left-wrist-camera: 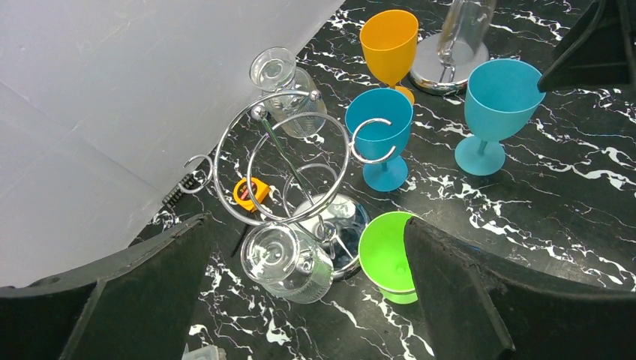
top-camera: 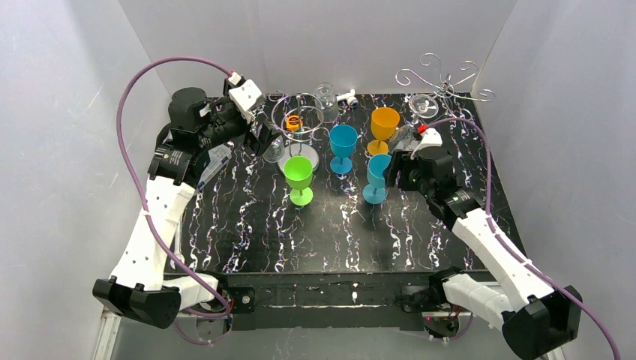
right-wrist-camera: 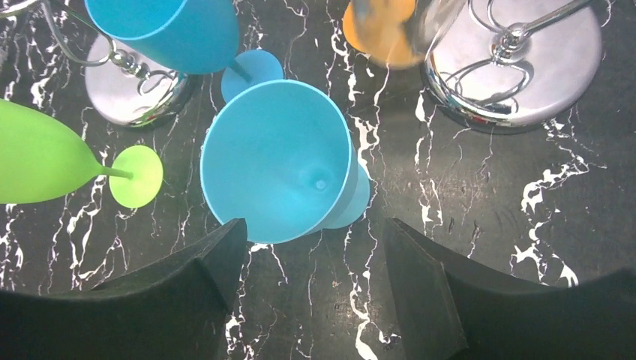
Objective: Place the wine glass upside down on the wine glass rack
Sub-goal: Adjust the wine rack at the center of the board.
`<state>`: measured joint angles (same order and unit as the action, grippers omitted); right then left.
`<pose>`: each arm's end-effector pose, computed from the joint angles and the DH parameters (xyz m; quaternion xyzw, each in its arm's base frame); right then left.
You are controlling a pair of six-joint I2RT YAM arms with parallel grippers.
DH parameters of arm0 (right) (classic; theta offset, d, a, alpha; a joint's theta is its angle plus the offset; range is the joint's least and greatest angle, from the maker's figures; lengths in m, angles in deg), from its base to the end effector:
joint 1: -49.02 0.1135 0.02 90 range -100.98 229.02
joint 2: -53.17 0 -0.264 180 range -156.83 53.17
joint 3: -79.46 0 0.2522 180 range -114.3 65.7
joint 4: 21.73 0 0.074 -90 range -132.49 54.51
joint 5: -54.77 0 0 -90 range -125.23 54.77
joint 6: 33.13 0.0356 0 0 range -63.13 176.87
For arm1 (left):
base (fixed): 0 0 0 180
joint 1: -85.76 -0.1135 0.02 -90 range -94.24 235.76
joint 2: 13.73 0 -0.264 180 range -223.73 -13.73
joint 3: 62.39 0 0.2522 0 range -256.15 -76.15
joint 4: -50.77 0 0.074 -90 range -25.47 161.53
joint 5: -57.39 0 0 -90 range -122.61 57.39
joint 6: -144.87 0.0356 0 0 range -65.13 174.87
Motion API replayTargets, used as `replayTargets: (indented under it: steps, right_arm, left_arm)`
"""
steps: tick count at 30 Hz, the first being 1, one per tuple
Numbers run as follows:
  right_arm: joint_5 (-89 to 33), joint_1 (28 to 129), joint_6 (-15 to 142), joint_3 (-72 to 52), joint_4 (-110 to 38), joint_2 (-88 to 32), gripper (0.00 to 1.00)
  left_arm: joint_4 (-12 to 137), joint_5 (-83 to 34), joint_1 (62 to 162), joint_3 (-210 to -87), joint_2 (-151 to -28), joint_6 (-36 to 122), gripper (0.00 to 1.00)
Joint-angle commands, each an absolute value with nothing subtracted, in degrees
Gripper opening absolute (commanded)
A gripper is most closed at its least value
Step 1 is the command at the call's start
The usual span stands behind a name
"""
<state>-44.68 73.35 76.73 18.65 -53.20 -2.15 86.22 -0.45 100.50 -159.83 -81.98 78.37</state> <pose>0.2019 0.0849 0.3069 0.0107 0.8461 0.1340 0.5157 0.2329 -0.0809 0.4704 0.4090 0.6155 -0.1567 0.6552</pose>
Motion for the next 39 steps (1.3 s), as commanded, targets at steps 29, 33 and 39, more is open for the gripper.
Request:
replayTargets:
  steps: [29,33,39]
  right_arm:
    - [-65.69,75.89,73.72,-49.99,-84.88,-31.71,0.69]
    - [-71.78,75.91,72.08,-54.04,-83.04,-34.76,0.64]
    - [-76.72,74.15,73.16,-58.21,-84.79,-38.37,0.56]
  left_arm:
    - [90.46,2.07,100.24,-162.40,-79.80,75.52,0.98]
    - [90.45,2.02,100.24,-162.13,-79.42,75.60,0.98]
    - [90.37,1.83,100.22,-161.26,-79.24,76.41,0.98]
